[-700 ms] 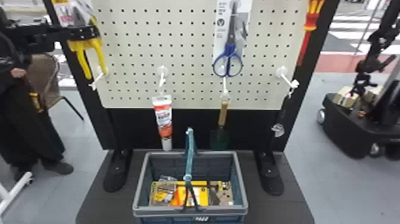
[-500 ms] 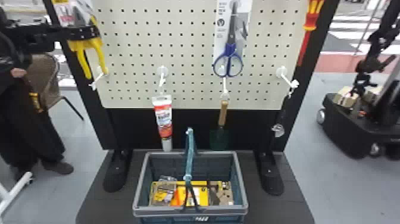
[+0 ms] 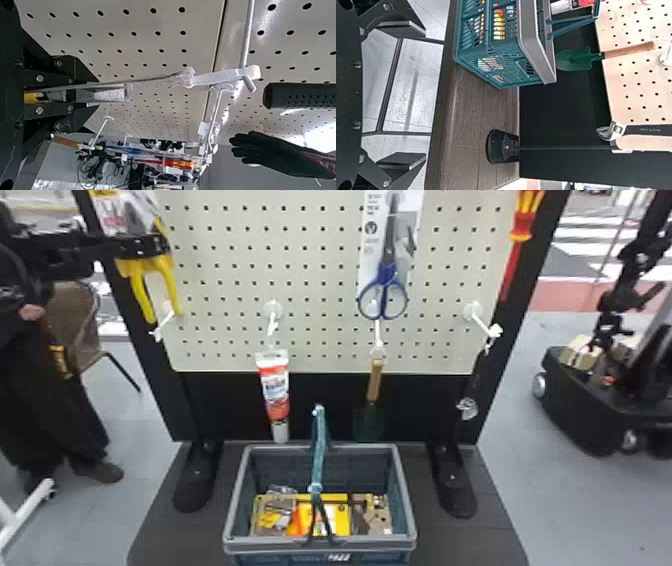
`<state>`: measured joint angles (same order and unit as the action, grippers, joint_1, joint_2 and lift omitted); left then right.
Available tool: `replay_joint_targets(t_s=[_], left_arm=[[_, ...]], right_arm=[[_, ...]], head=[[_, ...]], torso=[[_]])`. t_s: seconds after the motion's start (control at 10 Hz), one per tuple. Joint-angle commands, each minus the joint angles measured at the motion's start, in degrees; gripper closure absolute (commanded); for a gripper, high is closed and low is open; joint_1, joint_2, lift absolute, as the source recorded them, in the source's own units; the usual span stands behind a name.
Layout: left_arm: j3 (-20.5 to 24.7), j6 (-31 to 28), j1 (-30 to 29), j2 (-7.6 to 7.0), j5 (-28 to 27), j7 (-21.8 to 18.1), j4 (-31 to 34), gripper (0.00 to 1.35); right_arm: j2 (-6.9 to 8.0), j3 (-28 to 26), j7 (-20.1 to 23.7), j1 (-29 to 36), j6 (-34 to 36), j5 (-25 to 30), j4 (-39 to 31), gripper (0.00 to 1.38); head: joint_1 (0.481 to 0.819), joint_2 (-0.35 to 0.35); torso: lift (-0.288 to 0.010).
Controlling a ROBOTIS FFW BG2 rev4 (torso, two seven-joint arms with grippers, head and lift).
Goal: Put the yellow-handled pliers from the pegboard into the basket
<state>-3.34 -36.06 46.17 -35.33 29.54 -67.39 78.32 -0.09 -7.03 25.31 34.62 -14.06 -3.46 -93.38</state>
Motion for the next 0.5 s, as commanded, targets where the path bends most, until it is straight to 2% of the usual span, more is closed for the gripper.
replay_joint_targets(t_s=[0.0,0.4], left_arm=[[0.44,-1.03,-0.8,-0.27,0.08,0.24,2.48,1.21],[1.41,-2.17,-1.54,-0.27,0.08,0.42,6.13,1.21]], right_arm=[[0.14,-0.09,-0.09,0.35,0.0,-0.06,-0.22,0.2],[0.14,-0.09,-0.09,0.48,0.0,-0.41,-0.22,0.2]], head=[[0.549,0.0],[0.549,0.0]], torso=[[-0.1],[-0.1]])
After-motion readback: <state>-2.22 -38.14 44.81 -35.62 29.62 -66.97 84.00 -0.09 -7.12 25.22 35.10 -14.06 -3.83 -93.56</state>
